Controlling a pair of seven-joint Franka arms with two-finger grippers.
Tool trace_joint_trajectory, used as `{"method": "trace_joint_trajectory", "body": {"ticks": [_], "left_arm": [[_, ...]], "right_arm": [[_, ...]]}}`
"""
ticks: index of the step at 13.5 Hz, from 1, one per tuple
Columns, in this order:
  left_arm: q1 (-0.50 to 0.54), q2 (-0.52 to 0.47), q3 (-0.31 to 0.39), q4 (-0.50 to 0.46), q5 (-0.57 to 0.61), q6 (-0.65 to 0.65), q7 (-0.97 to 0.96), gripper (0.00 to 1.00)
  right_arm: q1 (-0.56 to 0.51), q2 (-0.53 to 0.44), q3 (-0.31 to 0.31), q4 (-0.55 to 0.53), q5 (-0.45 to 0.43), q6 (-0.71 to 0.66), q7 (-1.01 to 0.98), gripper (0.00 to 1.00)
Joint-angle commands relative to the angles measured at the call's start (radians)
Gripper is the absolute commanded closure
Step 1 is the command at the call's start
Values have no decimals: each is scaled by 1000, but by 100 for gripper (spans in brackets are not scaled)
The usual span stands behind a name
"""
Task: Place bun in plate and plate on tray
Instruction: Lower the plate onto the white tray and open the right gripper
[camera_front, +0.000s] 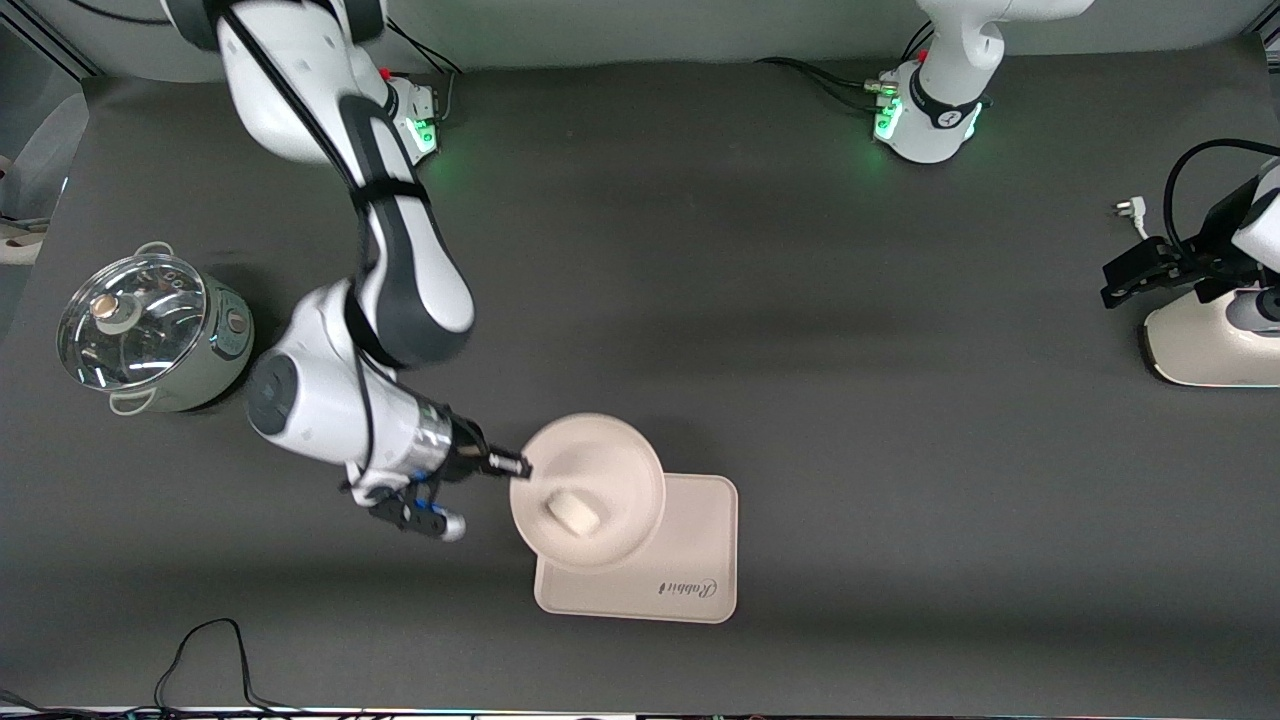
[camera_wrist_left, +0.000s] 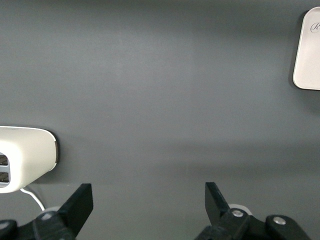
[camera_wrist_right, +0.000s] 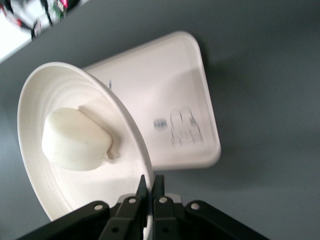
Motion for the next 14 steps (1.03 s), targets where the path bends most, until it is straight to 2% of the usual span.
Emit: {"method": "trace_joint_trajectory", "body": {"ticks": [1,4,6,12,13,14], "left_arm": [[-18,-2,10,28,-7,-4,17,0],[-18,-2,10,29,-7,0,16,0],[-16,-2,10,29,-8,-8,16,0],[-18,-2,9,29,-8,-10,16,0],[-18,-2,9,29,-7,-14,16,0],[-18,-2,10,29,-8,-16,16,0]], "right_arm": [[-39,178,17,195,38,92,60,100],[-74,231,132,191,40,217,98,100],[-62,265,140,186,39,286,123,100],[-43,287,140,135,31,320,121,100],[-43,287,140,135,31,321,121,93],[-36,287,140,135,29,321,121,67]]}}
